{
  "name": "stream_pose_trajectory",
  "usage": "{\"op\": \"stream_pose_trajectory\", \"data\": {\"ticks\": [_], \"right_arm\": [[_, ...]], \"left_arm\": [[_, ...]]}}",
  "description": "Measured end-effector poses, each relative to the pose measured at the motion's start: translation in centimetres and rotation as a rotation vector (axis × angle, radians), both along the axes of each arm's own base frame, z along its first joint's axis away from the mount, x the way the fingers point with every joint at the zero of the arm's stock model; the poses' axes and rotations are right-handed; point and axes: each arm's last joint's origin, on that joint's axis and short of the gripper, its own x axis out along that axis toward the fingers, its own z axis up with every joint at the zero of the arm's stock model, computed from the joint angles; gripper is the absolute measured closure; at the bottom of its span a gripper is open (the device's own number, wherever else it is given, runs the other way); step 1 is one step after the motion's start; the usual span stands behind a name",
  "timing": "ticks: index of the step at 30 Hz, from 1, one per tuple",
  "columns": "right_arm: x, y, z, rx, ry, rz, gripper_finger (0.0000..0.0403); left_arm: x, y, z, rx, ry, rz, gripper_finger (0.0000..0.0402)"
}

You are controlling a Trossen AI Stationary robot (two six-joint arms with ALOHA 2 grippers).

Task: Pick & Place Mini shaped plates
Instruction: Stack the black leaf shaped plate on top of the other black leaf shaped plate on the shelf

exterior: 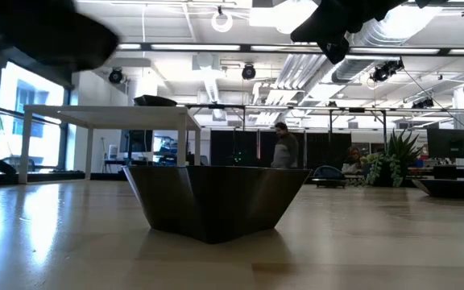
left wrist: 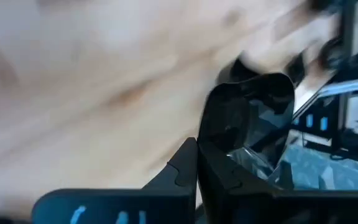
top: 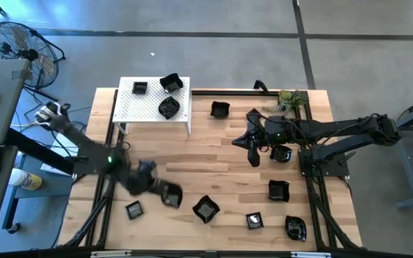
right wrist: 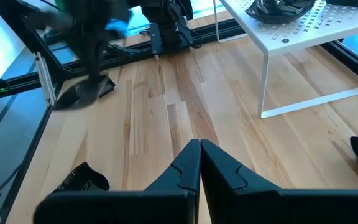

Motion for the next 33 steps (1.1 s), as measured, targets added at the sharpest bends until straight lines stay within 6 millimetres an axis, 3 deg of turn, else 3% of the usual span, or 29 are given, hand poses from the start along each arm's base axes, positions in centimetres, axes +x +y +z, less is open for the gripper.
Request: {"op": "stream_pose_trajectory", "data": {"ticks": [8,13,18,23,29,33], "right_arm": [[0.0,0.0,0.0,0.000,0.000,0.000,0.0396],[0.0,0.0,0.0,0.000,0.000,0.000,0.0396],[0.0,0.0,0.0,0.000,0.000,0.000,0.0396],[0.0,0.0,0.0,0.000,0.000,-0.001,0.0396],[0.0,0.0,0.0,0.004,0.000,0.005,0.0396],[0.0,0.0,0.0,0.013,-0.001,0.004,0.0396]], "left_arm": [[0.3,8.5,6.3,0.202,-0.067,-0.058,0.0401],[-0.5,13.7,10.2,0.264,-0.089,-0.037,0.0401],[-1.6,18.7,12.6,0.314,-0.109,-0.020,0.0401],[-3.1,22.9,13.2,0.349,-0.040,-0.016,0.0402],[-3.3,27.7,12.1,0.343,0.000,-0.069,0.0401],[-3.5,29.8,10.9,0.338,0.056,-0.125,0.0401]]}}
